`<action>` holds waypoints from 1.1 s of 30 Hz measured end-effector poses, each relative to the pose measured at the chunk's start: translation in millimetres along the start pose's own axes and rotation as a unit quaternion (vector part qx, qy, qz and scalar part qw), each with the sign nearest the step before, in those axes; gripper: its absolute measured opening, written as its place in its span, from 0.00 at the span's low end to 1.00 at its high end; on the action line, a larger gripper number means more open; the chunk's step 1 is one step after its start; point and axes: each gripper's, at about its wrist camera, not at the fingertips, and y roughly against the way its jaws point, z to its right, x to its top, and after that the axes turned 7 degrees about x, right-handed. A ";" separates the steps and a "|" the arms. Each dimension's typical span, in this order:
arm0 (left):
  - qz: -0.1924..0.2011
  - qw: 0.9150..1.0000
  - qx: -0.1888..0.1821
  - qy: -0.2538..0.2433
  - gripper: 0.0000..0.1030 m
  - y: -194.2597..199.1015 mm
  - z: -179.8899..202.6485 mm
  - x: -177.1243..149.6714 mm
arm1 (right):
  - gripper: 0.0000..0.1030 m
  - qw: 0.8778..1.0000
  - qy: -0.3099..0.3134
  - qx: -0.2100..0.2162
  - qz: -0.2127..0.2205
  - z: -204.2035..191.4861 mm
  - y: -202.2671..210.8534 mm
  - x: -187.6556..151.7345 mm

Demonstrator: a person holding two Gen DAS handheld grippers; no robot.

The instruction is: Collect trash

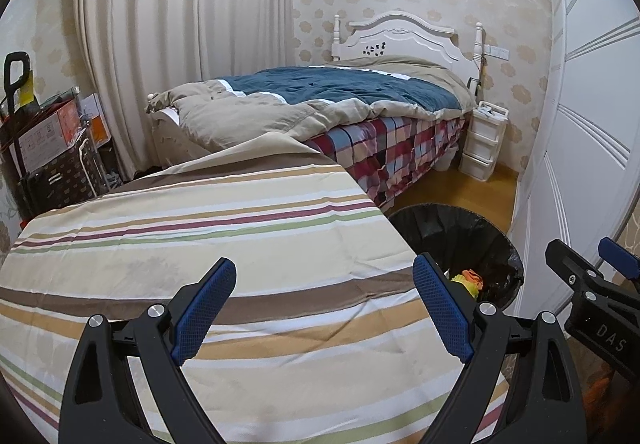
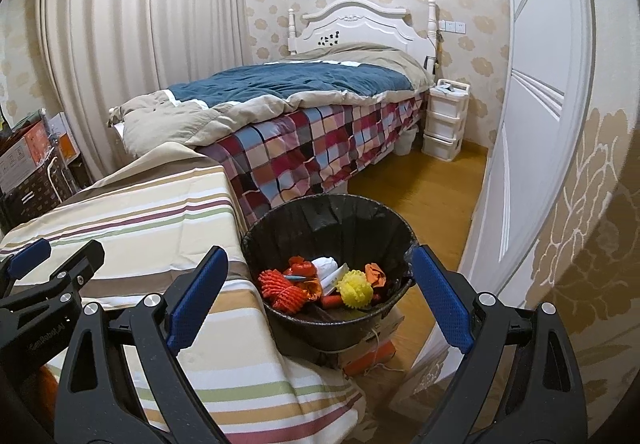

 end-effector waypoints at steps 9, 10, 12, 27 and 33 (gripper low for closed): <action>0.003 1.000 0.000 0.000 0.87 4.5 -1.5 -1.7 | 0.88 1.000 0.000 0.001 0.000 -0.2 0.3 -0.8; 0.003 1.000 -0.001 0.001 0.87 4.4 -1.4 -1.7 | 0.88 1.000 0.000 0.000 0.000 -0.3 0.1 -0.9; 0.002 1.000 -0.001 0.001 0.87 4.3 -1.2 -1.9 | 0.88 1.000 -0.001 0.000 -0.001 -0.2 0.8 -1.2; 0.002 1.000 0.000 0.001 0.87 5.4 -0.9 -2.9 | 0.88 1.000 0.000 0.001 -0.002 -3.3 0.5 -3.7; 0.002 1.000 0.000 0.002 0.87 5.8 -0.8 -2.8 | 0.88 1.000 0.001 0.001 -0.002 -3.1 0.4 -3.5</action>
